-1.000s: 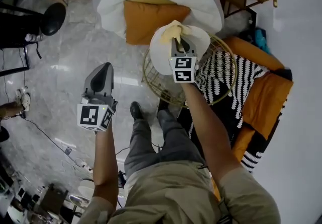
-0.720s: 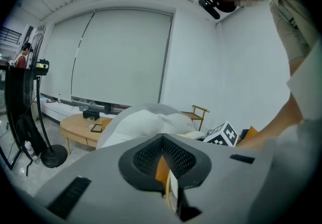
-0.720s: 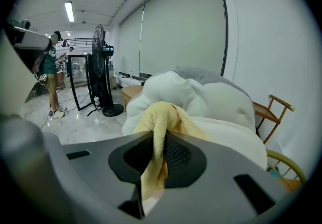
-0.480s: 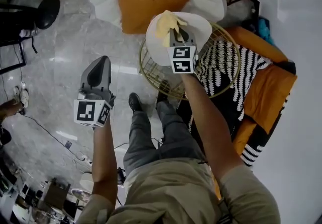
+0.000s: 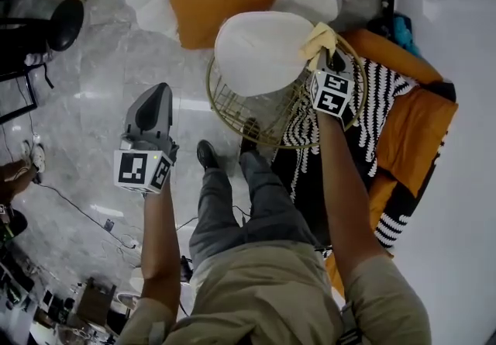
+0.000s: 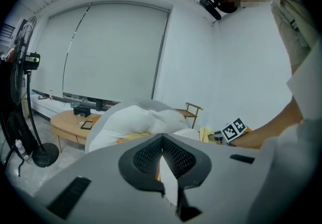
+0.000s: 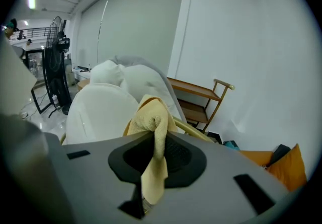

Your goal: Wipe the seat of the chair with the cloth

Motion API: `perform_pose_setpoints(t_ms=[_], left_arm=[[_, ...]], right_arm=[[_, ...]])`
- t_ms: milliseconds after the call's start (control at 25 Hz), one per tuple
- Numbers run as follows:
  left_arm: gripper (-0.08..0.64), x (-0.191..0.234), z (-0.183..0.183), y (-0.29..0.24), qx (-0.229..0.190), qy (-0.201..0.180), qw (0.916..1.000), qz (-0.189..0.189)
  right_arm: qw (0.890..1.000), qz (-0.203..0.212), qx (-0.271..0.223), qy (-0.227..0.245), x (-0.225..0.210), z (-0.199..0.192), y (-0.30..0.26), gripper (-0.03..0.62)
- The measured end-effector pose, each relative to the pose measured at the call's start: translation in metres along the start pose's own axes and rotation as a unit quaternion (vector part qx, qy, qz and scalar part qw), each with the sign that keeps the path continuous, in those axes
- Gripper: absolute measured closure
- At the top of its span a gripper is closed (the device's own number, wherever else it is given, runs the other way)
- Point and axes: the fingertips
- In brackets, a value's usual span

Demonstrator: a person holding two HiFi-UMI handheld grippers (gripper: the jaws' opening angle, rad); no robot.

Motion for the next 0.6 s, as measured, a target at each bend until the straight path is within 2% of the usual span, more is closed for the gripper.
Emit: perform_pose_setpoints(t_ms=[200, 360, 480, 600], left_arm=[[0.545, -0.005, 0.001, 0.002, 0.004, -0.001, 1.0000, 0.001], [0.545, 0.005, 0.001, 0.007, -0.003, 0.001, 1.0000, 0.006], [0.545, 0.011, -0.001, 0.012, -0.001, 0.005, 0.9999, 0.014], [0.545, 0.015, -0.005, 0.019, 0.004, 0.006, 0.9997, 0.023]], right_arm=[[1.000, 0.007, -0.003, -0.006, 0.009, 0.001, 0.000, 0.539], [1.000, 0.026, -0.003, -0.006, 0.036, 0.005, -0.005, 0.539], [0.998, 0.056, -0.003, -0.001, 0.072, 0.009, -0.015, 0.539], [0.994, 0.108, 0.002, 0.012, 0.132, 0.012, -0.028, 0.538]])
Point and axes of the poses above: the fingertips, and each gripper's own axes: y backward along the fingers, x to its left, z out of its top, and after that the axes turned 4 degrees about z, right-handed
